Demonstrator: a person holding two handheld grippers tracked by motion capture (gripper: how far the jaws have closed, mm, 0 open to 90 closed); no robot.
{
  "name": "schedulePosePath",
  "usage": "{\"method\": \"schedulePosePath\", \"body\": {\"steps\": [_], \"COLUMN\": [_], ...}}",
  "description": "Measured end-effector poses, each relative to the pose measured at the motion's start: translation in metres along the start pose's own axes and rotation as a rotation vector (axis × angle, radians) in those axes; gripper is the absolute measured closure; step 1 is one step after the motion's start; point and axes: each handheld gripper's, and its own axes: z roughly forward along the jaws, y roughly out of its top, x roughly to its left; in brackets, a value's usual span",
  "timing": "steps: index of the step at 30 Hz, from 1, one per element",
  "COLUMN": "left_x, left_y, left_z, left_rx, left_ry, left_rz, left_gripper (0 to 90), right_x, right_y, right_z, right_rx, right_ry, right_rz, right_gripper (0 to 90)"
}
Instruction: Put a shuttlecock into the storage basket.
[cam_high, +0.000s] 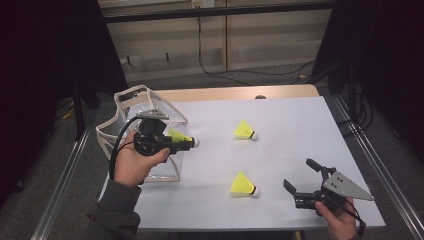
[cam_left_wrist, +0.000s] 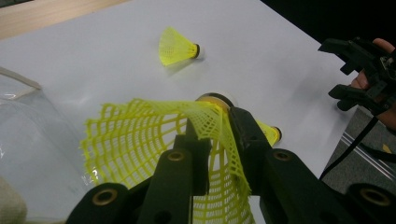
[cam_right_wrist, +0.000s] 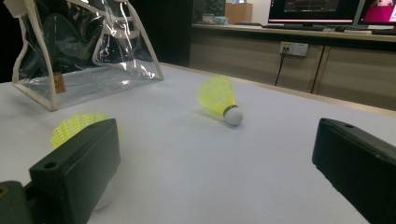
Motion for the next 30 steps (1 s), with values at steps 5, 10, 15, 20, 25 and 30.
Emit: {"method": "schedulePosePath", "body": {"steps": [5, 10, 15, 20, 25, 30], "left_x": [0.0, 0.001, 0.0, -0.001, 0.0, 0.002], "left_y": [0.002, 0.005, 0.008, 0.012, 0.014, 0.016], "left_z": [-0.002, -0.005, -0.008, -0.011, -0.014, -0.016], "left_rx": [-0.001, -0.006, -0.001, 0.0, -0.003, -0.001], "left_ry": [0.003, 0.002, 0.006, 0.006, 0.008, 0.003], "left_rz": [-0.004, -0.011, -0.012, -0.018, -0.021, -0.023], "left_gripper": [78.8, 78.8, 78.8, 78.8, 78.8, 78.8], "right_x": [0.0, 0.0, 0.0, 0.001, 0.001, 0.001], "right_y": [0.0, 0.0, 0.0, 0.0, 0.0, 0.0], "right_z": [0.0, 0.0, 0.0, 0.0, 0.0, 0.0], "right_rx": [0.0, 0.0, 0.0, -0.002, -0.002, -0.003], "right_ry": [0.0, 0.001, 0.002, 0.001, 0.001, 0.001], "right_rz": [0.0, 0.0, -0.002, 0.0, -0.001, -0.002], "right_gripper": [0.9, 0.9, 0.9, 0.9, 0.9, 0.9]}}
